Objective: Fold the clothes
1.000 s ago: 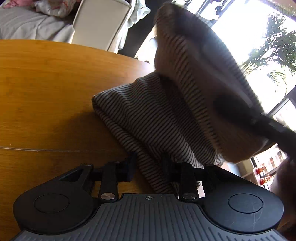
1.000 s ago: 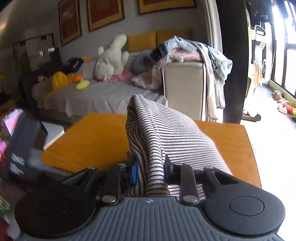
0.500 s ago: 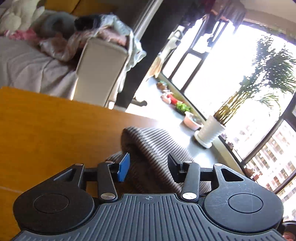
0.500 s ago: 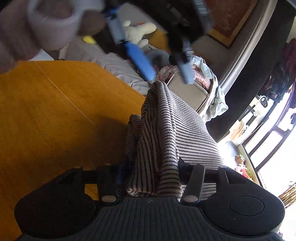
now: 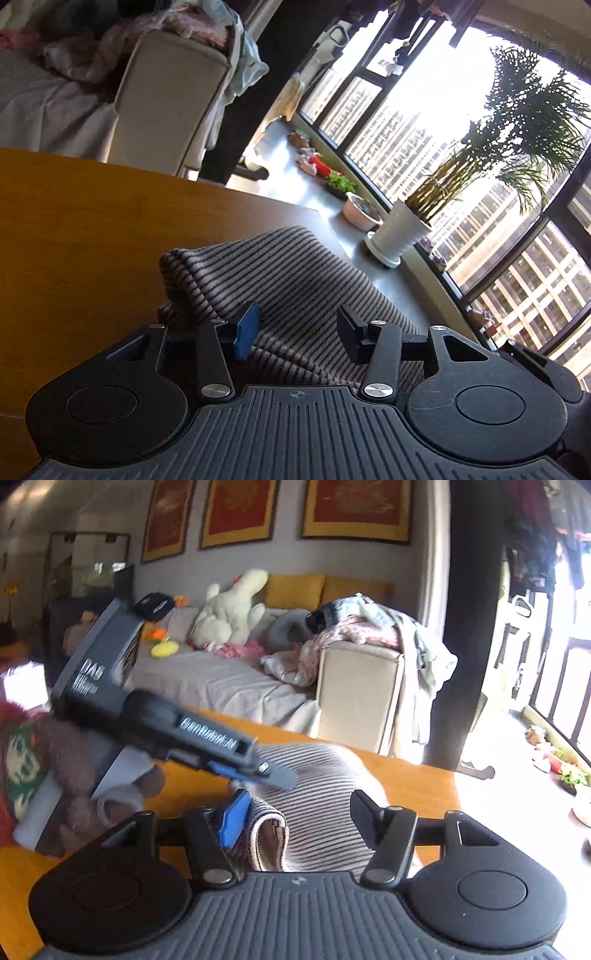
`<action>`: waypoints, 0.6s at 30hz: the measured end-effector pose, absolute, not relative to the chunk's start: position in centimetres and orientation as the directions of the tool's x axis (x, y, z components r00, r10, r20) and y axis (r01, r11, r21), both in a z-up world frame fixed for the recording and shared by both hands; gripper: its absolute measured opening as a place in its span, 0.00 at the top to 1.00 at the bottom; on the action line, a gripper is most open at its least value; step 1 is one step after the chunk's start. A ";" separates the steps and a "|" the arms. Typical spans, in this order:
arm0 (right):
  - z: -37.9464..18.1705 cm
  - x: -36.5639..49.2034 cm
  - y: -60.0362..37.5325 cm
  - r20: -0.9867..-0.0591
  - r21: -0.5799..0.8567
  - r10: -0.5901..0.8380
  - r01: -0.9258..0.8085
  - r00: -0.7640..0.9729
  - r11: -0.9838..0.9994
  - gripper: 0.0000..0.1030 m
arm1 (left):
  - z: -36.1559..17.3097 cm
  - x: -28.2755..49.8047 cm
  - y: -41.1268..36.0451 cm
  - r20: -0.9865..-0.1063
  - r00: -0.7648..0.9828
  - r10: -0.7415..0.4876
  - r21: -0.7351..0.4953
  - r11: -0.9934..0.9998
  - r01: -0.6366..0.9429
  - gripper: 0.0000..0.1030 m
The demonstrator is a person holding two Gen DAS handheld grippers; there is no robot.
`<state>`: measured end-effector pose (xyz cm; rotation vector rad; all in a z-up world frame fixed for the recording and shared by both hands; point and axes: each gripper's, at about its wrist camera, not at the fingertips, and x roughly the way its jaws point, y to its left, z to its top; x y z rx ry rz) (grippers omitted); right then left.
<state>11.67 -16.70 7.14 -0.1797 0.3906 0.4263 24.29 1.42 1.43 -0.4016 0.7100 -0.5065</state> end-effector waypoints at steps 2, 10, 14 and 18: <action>6.1 11.8 -16.4 -0.419 -0.097 0.361 -0.436 0.833 0.895 0.48 | 1.2 24.0 1.3 -0.508 0.658 -0.556 -0.492 0.814 0.309 0.50; 3.3 12.8 -15.3 -0.511 -0.073 0.398 -0.499 0.762 0.863 0.47 | 0.6 23.2 2.2 -0.499 0.658 -0.563 -0.493 0.809 0.319 0.50; 5.5 13.3 -18.3 -0.489 0.014 0.413 -0.467 0.768 0.884 0.33 | 0.4 23.4 2.5 -0.494 0.661 -0.565 -0.499 0.807 0.317 0.50; 5.3 14.8 -21.6 -0.470 0.105 0.352 -0.344 0.810 0.933 0.22 | 0.4 23.4 2.5 -0.491 0.664 -0.563 -0.491 0.809 0.323 0.50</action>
